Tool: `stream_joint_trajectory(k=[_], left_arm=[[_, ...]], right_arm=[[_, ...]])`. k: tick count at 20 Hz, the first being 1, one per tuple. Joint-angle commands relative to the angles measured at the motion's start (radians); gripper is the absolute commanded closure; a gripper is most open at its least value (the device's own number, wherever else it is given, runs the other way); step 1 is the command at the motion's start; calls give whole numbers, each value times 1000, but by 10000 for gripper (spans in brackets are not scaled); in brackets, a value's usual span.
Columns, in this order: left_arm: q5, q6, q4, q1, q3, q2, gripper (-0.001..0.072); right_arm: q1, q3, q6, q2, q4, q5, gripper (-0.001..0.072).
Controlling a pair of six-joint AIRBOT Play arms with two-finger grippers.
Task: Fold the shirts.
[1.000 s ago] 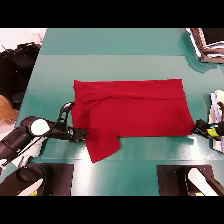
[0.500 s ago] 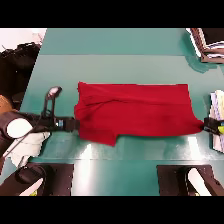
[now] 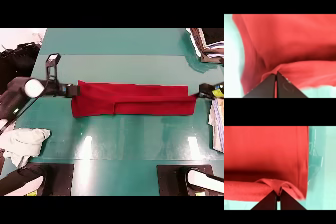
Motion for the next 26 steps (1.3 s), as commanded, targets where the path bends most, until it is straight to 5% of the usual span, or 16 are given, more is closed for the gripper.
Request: stream_joint_trajectory(k=[1, 4, 5, 6, 7, 9, 11, 12, 14, 15, 21, 26], left_arm=[[104, 36, -7, 9, 131, -209, 684], [137, 35, -7, 9, 224, -317, 682], [135, 35, -6, 9, 243, -330, 563], [125, 35, -6, 9, 257, -331, 253], [98, 36, -6, 9, 272, -330, 85], [-11, 52, 1, 9, 321, -328, 83], [-101, 53, -10, 6, 355, -328, 85], [-120, 53, -38, 6, 357, -328, 193], [-131, 54, -83, 0, 356, -330, 641], [-117, 53, -86, -9, 356, -330, 684], [-43, 53, -95, -137, 357, -367, 684], [44, 86, -291, -167, 365, -444, 684]], right_arm=[[28, 170, 13, -171, 15, 0, 694], [-4, 264, 11, -275, 138, 3, 680], [-21, 288, 10, -302, 192, 5, 523], [-42, 311, 6, -325, 243, 15, 288], [-63, 323, -14, -338, 283, 31, 229], [-108, 316, -71, -341, 305, 71, 229], [-166, 279, -107, -341, 306, 117, 229], [-198, 246, -124, -341, 306, 130, 228], [-252, 170, -151, -342, 312, 119, 228], [-273, 134, -171, -342, 321, 109, 228], [-288, 74, -213, -427, 392, 89, 228], [-229, 74, -249, -477, 507, 41, 286]])
